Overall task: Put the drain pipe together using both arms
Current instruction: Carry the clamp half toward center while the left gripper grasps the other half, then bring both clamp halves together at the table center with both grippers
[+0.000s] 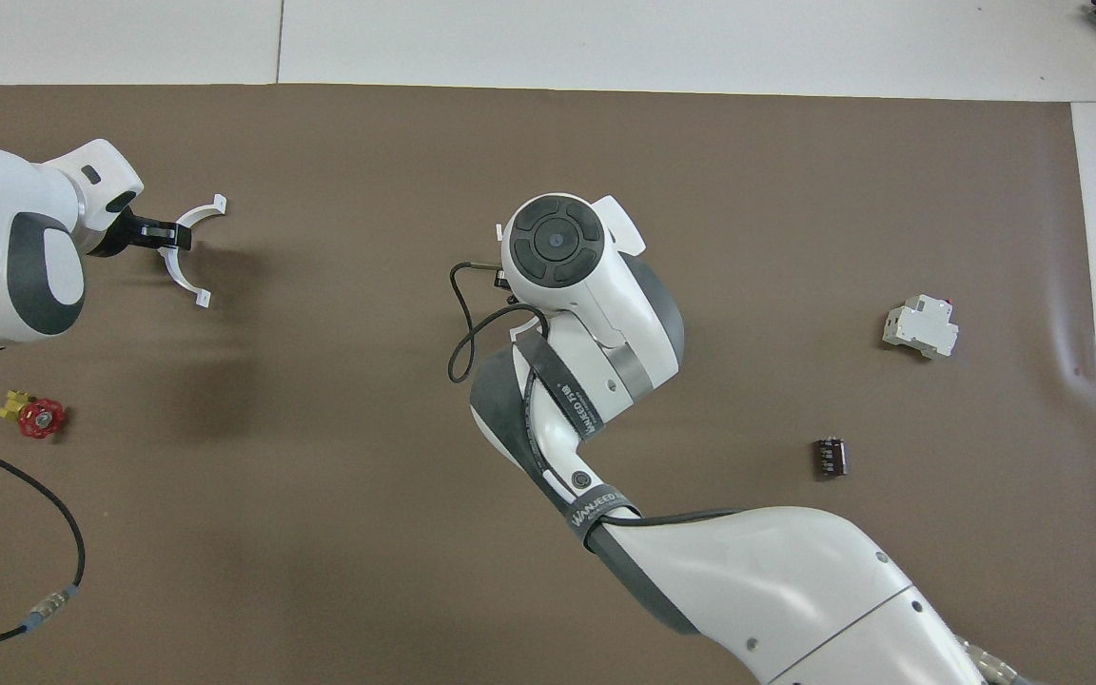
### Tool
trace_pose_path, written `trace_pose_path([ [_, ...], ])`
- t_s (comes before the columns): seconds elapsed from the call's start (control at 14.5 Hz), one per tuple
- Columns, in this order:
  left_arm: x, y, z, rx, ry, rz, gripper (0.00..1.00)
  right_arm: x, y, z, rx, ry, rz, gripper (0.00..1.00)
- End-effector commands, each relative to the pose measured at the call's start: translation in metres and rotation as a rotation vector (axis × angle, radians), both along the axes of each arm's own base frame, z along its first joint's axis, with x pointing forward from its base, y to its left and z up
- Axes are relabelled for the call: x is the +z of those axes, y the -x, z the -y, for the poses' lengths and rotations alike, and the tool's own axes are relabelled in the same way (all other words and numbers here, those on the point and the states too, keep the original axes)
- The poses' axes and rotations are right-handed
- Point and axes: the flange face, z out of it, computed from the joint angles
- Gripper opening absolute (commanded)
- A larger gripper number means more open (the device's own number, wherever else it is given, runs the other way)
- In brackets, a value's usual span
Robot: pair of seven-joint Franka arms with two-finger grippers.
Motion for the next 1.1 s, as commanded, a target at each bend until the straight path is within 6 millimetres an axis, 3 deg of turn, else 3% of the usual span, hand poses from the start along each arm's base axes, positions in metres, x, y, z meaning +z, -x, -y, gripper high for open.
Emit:
trace_pose_path([
  [0.0,-0.001,0.0,-0.006,0.007,0.02,0.002,0.35,-0.012,-0.005,-0.007,-0.006,0.003,0.005,0.0],
  [0.07,-0.002,0.001,-0.007,0.006,0.021,-0.009,0.11,-0.02,-0.004,-0.009,-0.004,0.009,-0.004,0.0],
  [0.14,-0.002,0.001,-0.007,0.005,0.022,-0.015,0.0,-0.024,-0.002,-0.015,0.006,0.004,0.002,0.0],
  [0.41,0.006,0.002,-0.004,0.012,0.025,-0.025,0.0,-0.034,0.002,-0.02,-0.019,0.0,-0.011,0.0],
  [0.62,0.028,0.001,0.006,0.006,0.022,-0.006,0.0,-0.035,0.003,-0.021,-0.059,-0.026,-0.025,0.01],
  [0.9,0.055,0.001,0.03,-0.02,0.012,0.027,0.0,-0.033,0.001,-0.019,-0.115,-0.039,-0.028,0.01],
  [1.03,0.06,0.002,0.063,-0.063,0.01,0.033,0.0,-0.033,-0.001,-0.016,-0.132,-0.05,-0.017,0.03],
])
